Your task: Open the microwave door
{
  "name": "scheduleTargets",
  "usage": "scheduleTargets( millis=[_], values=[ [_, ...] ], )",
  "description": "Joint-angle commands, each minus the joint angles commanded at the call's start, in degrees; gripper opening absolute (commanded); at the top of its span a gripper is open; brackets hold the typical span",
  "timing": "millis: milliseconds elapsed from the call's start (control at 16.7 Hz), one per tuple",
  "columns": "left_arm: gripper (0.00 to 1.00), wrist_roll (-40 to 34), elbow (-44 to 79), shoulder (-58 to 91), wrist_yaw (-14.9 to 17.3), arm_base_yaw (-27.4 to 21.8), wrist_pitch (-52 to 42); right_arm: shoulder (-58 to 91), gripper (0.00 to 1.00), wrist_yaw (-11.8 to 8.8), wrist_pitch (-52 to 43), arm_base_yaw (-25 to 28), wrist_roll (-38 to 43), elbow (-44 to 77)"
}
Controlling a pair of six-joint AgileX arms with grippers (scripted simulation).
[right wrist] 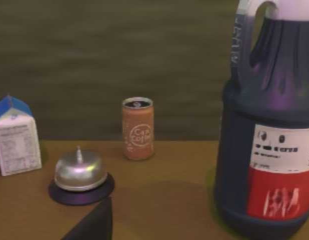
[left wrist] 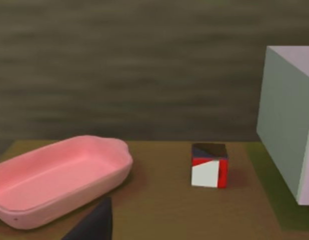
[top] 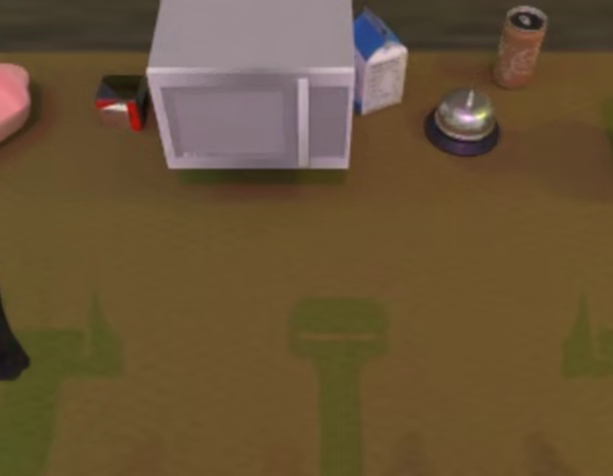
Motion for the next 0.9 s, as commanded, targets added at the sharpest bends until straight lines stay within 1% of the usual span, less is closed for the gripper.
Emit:
scheduleTargets(
  millis=[240,420,660,900],
  values=[
    [1.0,-0.53,1.7,1.76,-0.48,-0.84,-0.79,0.0,1.0,0.0,0.0,0.0,0.0,0.0],
    [1.0,-2.72,8.34,9.01,-2.37,-3.92,-3.64,0.0,1.0,0.0,0.0,0.0,0.0,0.0],
    [1.0,-7.99,23.44,26.97,-6.37,-10.39,-9.05,0.0,1.0,0.0,0.0,0.0,0.0,0.0],
    [1.0,-14.91,42.64,51.28,-11.02,-18.13,-14.66,0.0,1.0,0.0,0.0,0.0,0.0,0.0]
  ],
)
